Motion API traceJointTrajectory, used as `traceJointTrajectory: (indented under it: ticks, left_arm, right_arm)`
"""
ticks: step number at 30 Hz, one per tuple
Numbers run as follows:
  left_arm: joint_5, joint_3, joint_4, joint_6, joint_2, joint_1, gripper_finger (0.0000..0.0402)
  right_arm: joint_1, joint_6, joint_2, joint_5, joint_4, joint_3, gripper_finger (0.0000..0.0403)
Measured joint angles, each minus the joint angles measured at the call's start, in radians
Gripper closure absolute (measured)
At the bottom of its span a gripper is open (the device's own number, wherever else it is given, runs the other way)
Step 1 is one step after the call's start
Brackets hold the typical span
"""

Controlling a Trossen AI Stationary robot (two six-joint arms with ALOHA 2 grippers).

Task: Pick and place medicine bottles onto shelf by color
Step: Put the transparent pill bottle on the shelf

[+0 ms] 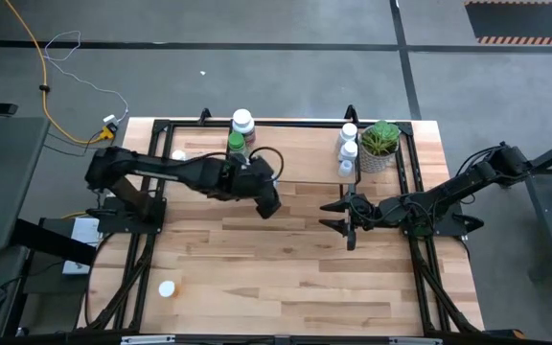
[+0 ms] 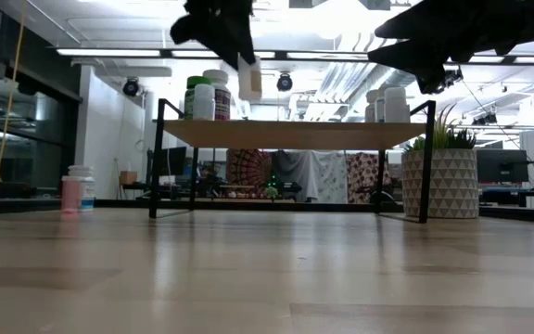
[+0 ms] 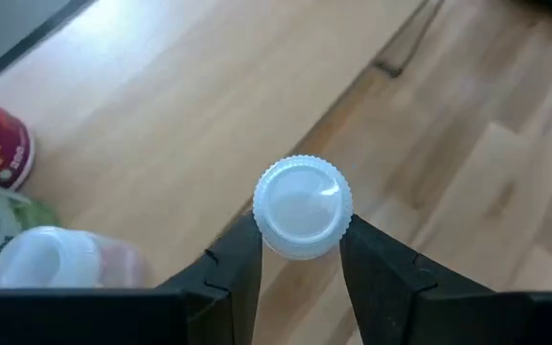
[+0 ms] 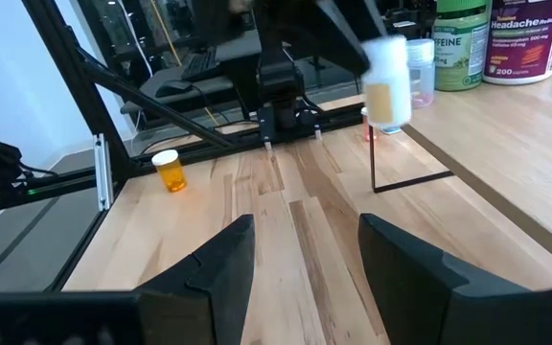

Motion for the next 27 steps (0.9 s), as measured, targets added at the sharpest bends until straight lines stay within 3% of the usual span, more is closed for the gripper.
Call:
traceJointTrajectory:
  ticks: [5,27]
  left_arm:
    - [0.005,0.034,-0.067,0.0,0.05,0.06,0.0284]
    - [0.029,0.035,-0.066,0.053,0.047,0.212,0.0284]
  right_arm:
    - [0.0,0.0,0.0,0.0,0.0,0.0,0.0224]
    - [0.0,0.0,0.0,0.0,-0.001,0.0,0.0224]
